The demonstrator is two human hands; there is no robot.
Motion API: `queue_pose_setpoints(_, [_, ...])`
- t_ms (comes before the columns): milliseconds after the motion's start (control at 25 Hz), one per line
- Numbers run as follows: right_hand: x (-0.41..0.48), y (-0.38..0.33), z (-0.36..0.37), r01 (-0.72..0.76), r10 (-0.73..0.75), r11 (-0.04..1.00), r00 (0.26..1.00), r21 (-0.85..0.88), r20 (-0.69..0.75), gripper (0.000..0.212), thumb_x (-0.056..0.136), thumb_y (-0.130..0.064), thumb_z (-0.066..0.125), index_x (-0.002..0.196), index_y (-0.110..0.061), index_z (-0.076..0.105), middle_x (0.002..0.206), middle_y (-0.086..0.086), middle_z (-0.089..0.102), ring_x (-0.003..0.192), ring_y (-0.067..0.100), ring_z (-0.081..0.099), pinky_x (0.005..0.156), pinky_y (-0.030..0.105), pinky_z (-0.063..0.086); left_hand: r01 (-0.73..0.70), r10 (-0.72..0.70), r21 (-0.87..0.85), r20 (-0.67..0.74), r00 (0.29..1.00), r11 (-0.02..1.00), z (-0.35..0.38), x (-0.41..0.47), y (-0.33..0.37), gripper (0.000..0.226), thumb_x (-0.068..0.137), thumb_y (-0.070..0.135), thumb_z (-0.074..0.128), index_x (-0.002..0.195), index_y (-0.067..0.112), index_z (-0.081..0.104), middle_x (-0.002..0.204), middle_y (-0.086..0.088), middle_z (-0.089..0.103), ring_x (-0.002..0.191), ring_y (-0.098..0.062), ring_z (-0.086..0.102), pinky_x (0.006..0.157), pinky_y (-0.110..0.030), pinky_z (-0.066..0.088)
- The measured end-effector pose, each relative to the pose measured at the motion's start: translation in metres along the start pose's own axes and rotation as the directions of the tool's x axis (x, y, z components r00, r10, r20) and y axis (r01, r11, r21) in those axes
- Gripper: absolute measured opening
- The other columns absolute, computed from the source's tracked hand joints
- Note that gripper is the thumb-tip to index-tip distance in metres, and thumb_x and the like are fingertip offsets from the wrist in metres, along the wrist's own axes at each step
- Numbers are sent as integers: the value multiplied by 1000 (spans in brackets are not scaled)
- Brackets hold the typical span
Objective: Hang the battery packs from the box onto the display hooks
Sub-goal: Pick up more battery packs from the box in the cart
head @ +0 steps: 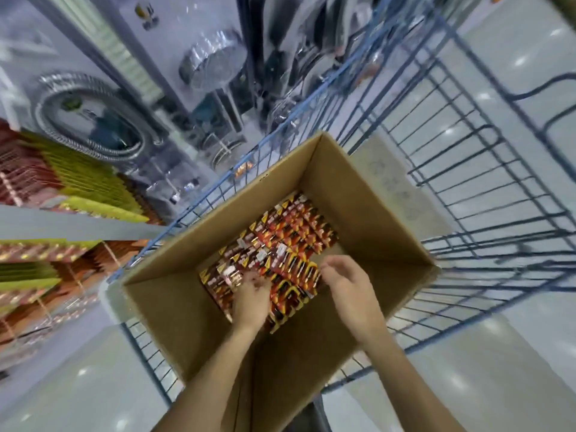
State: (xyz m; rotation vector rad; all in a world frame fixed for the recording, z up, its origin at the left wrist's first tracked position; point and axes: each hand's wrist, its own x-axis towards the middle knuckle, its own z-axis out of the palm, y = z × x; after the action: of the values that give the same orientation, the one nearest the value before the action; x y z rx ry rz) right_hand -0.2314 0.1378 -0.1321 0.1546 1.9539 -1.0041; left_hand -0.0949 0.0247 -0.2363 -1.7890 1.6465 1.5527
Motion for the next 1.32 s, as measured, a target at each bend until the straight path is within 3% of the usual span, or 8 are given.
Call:
queue_pose_setpoints(120, [51,1,10,-12,19,993,998,-116,56,14,101,-24,61,113,-21,65,108,0,69,84,11,65,67,13,49,208,-208,-2,-28,978,978,34,57,-26,48,103,31,61,146,16,49,147,-8,55,134,-31,54,115,-46,43])
queue_pose_setpoints(200, [72,6,11,-12,24,986,997,-169,69,15,99,-25,61,113,-21,66,111,-2,68,97,14,65,84,26,50,301,-303,-36,-136,943,953,52,82,-37,67,98,31,68,154,14,35,152,-13,48,134,-37,53,112,-52,47])
queue_pose_setpoints(440, [96,31,7,-41,67,970,993,-241,100,13,99,-30,61,110,-27,66,115,-10,68,104,10,64,94,34,51,336,-371,-158,-347,862,929,84,99,-46,109,79,32,89,155,10,14,153,-18,35,136,-39,46,106,-54,45])
queue_pose_setpoints(840, [126,45,24,-64,146,864,981,-499,127,29,101,-23,60,130,-19,59,108,-4,61,84,4,57,63,20,45,220,-344,-310,-436,832,925,51,61,-40,56,98,5,65,149,9,42,142,-20,57,136,-38,54,108,-51,47])
queue_pose_setpoints(920, [153,57,38,-111,216,826,968,-552,129,38,99,-19,62,136,-16,56,122,3,63,102,17,66,83,34,57,197,-412,-457,-437,800,867,38,45,-35,49,99,6,63,145,18,50,138,-13,61,133,-34,57,107,-54,48])
queue_pose_setpoints(1000, [181,74,57,-135,296,779,940,-612,168,50,97,-24,66,144,-17,49,142,6,55,129,28,55,110,42,47,161,-440,-566,-400,804,809,25,25,-34,34,101,12,63,133,24,59,130,-6,65,123,-29,63,103,-53,52])
queue_pose_setpoints(1200, [214,121,92,-288,386,765,921,-575,52,121,78,-46,86,162,-10,5,166,19,15,154,39,16,122,47,27,175,-433,-681,-228,872,711,11,-10,-44,28,100,26,68,127,34,66,122,2,69,107,-23,68,92,-49,58])
queue_pose_setpoints(1320, [217,140,96,-231,287,756,958,-612,-6,124,73,-63,82,162,-15,11,167,19,12,155,39,7,126,55,16,225,-475,-733,-149,867,642,9,-5,-53,36,93,31,76,127,41,67,130,-1,66,111,-27,69,92,-54,59])
